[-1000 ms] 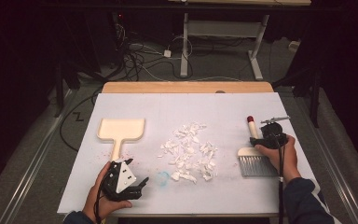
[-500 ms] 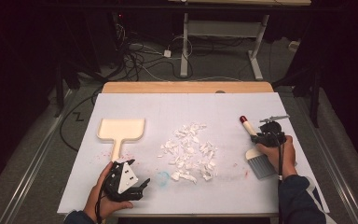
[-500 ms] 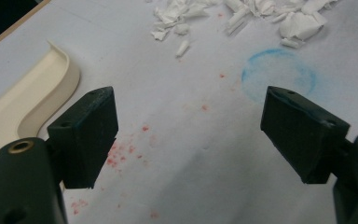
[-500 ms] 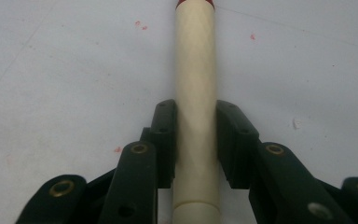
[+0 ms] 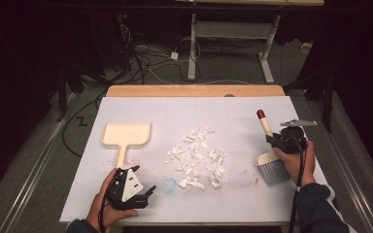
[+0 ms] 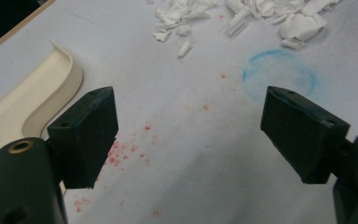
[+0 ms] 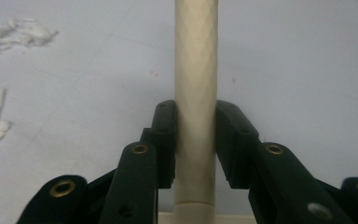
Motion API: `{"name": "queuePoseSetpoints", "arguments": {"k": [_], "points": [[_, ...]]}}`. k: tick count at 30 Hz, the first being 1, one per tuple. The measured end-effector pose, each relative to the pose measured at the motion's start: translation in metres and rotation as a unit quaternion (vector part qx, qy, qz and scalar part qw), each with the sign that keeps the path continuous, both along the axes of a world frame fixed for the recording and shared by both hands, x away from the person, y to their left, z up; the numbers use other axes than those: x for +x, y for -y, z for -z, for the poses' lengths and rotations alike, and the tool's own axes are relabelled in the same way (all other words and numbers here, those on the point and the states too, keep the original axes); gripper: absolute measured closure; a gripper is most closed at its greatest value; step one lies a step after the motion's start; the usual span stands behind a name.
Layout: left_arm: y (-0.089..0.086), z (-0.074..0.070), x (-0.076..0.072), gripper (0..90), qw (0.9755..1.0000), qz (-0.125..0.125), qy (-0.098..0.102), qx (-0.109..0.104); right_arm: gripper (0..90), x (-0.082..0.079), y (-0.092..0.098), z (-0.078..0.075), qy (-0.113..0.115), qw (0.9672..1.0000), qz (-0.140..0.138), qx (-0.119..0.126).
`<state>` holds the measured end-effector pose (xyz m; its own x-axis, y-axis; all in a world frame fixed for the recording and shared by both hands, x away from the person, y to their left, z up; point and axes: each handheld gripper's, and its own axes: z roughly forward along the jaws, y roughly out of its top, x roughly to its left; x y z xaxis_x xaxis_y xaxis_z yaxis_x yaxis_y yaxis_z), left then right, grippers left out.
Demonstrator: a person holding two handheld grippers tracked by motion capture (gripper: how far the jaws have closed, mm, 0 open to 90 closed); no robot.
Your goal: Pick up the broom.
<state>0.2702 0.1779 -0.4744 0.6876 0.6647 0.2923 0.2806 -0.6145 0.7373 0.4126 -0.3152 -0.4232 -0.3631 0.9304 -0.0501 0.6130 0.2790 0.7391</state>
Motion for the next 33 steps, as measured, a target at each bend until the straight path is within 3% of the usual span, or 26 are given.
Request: {"name": "queuePoseSetpoints", "arguments": {"k": [6,9,12,15,19,22,26,31,33], "points": [[0.002,-0.002,0.001,18.0,1.0,-0.002,0.0,-0.005,71.0,-0.029,-0.001,-0.031,0.067,0.997,-0.032,0.023],[0.002,-0.006,0.002,18.3,0.9998,0.001,-0.002,-0.02,71.2,-0.041,-0.003,-0.043,0.093,0.994,-0.044,0.039],[0.008,-0.017,0.005,18.8,0.9988,0.002,0.001,-0.05,71.2,-0.05,-0.008,-0.053,0.115,0.9906,-0.052,0.052],[0.019,-0.026,0.006,18.9,0.998,0.019,0.01,-0.059,71.3,-0.056,-0.016,-0.061,0.14,0.9874,-0.057,0.048],[0.042,-0.04,0.008,19.4,0.9956,0.051,0.018,-0.076,71.3,-0.065,-0.026,-0.07,0.151,0.9841,-0.075,0.056],[0.065,-0.052,0.011,19.5,0.9922,0.079,0.024,-0.094,71.3,-0.075,-0.037,-0.078,0.163,0.9809,-0.089,0.059],[0.101,-0.06,0.016,20.2,0.9844,0.125,0.008,-0.123,71.2,-0.091,-0.054,-0.086,0.18,0.9755,-0.115,0.053],[0.148,-0.066,0.015,20.7,0.9756,0.17,0.002,-0.139,71.2,-0.106,-0.077,-0.085,0.196,0.9696,-0.138,0.048],[0.163,-0.068,0.015,20.9,0.9732,0.178,0.002,-0.146,71.2,-0.111,-0.085,-0.084,0.2,0.967,-0.15,0.048]]}}
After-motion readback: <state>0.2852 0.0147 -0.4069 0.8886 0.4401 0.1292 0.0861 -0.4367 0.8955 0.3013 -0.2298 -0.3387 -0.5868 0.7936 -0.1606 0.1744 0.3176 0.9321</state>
